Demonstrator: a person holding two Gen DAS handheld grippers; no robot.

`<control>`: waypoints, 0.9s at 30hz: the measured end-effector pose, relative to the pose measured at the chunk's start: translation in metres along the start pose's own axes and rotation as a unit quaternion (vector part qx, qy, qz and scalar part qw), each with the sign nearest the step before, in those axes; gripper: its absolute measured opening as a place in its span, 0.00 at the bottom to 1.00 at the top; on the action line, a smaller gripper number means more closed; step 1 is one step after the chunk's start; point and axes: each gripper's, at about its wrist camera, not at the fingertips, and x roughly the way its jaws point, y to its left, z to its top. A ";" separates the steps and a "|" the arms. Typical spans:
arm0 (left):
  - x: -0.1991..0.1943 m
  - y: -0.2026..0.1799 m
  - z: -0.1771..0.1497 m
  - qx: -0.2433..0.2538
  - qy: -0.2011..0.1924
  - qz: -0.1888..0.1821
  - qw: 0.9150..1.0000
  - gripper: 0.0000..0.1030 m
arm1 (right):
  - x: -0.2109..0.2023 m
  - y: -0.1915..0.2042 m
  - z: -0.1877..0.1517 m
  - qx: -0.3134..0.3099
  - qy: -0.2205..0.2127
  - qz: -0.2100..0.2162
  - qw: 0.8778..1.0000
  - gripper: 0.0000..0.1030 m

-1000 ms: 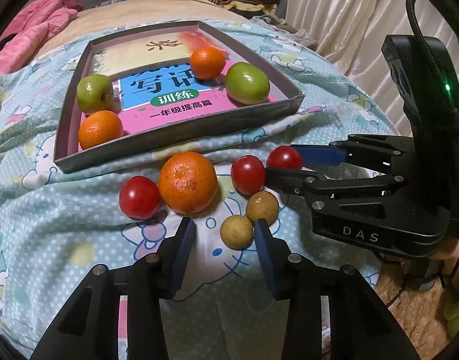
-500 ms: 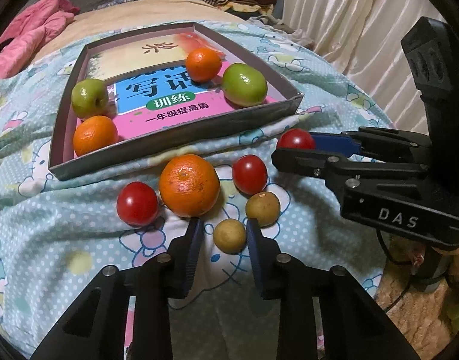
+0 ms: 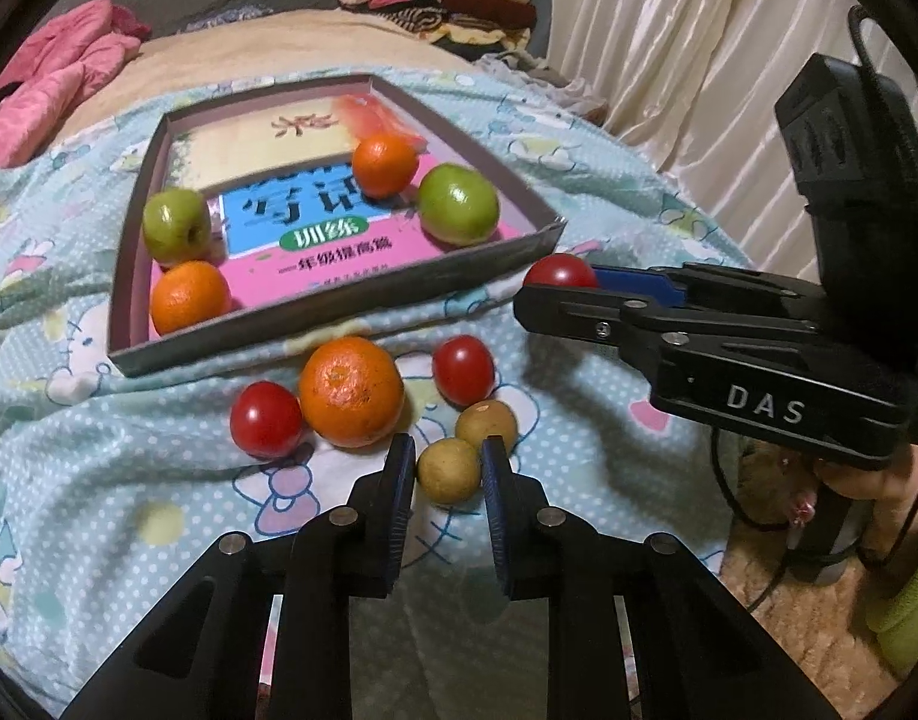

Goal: Organize fruits
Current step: 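Grasp a red tomato with the right gripper while the left grasps a small brown fruit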

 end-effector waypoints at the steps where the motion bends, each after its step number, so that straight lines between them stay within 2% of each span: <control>1: -0.003 -0.001 0.000 0.002 -0.003 0.001 1.000 0.22 | -0.002 0.000 0.001 0.001 -0.005 0.003 1.000 0.30; 11: -0.037 0.008 0.012 -0.024 -0.051 0.014 0.998 0.22 | -0.020 0.001 0.007 0.006 -0.047 0.011 0.999 0.30; 17: -0.042 0.022 0.020 -0.046 -0.065 0.037 0.996 0.22 | -0.027 -0.002 0.011 0.012 -0.065 0.008 0.998 0.30; 27: -0.047 0.025 0.033 -0.047 -0.083 0.060 0.994 0.22 | -0.037 -0.005 0.014 0.011 -0.092 -0.006 0.996 0.30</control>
